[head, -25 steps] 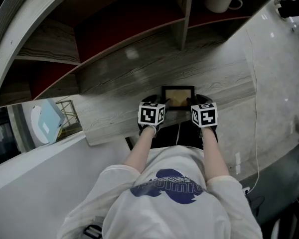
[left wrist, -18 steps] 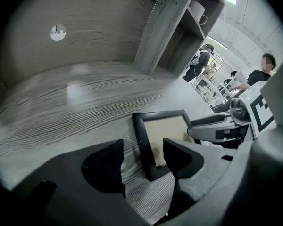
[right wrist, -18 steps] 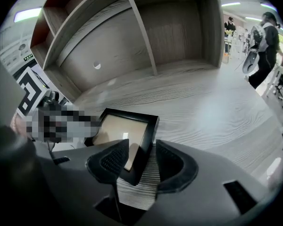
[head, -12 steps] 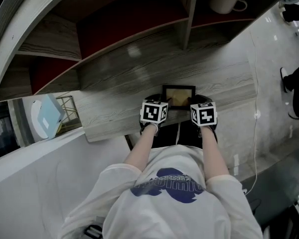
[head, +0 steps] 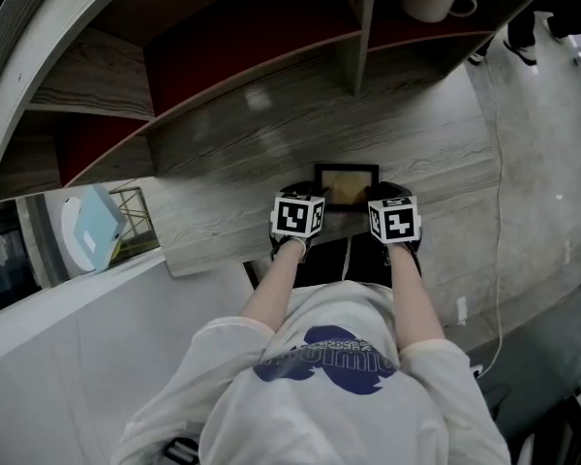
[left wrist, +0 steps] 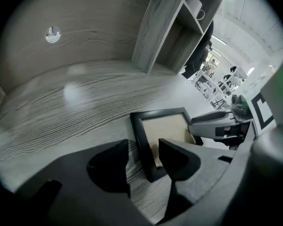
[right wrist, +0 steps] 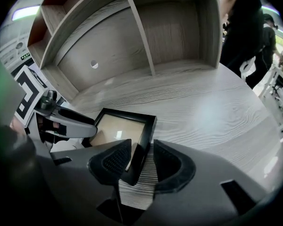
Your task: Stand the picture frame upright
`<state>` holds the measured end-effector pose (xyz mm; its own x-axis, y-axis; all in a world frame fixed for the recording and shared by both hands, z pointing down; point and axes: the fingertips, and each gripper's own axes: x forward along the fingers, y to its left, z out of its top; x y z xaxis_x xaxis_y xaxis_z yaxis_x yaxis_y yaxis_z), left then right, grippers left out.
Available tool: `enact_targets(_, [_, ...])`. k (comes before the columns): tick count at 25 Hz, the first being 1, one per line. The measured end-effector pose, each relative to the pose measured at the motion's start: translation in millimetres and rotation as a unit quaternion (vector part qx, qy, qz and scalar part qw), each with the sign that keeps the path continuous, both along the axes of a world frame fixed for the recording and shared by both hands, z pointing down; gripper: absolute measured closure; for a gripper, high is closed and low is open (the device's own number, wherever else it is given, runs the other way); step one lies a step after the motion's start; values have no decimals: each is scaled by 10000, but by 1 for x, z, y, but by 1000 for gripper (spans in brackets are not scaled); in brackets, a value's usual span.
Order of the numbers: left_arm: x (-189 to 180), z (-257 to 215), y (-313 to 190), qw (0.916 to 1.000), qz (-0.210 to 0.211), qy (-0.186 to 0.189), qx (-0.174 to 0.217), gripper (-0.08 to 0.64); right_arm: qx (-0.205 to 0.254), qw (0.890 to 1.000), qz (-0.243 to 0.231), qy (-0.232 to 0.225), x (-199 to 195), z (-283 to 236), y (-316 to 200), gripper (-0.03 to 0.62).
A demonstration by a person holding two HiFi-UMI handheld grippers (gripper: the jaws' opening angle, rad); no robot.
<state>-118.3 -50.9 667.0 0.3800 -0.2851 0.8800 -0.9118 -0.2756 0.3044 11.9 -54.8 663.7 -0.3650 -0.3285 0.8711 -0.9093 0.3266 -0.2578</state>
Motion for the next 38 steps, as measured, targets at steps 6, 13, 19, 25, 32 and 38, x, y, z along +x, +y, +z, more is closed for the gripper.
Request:
enact_targets(6, [-2,1,0,10000,7,-49,-6,368,3,9999,34,100,-3,0,1,471])
enact_targets(13, [-3,1,0,10000,-9,-30,-34,375,-12,9999,90,86,-3,0,1,477])
enact_targets(19, [2,0,-1,9999,-15,111,-43,430,-22,9999,140,21,-4,0,1,489])
enact_targets(25, [3,1,0,9997,-56,234,-55,436,-44,9998,179,-13,-2,0,1,506])
enact_targets(32, [1,-3,-4,9998,-1,150,127,460,-11,9996,265,-87,1,-1,0,509])
enact_targets(38, [7,-11,-11,9991,96,179,385,469,214,9994,274,-61,7,-8,-6,512])
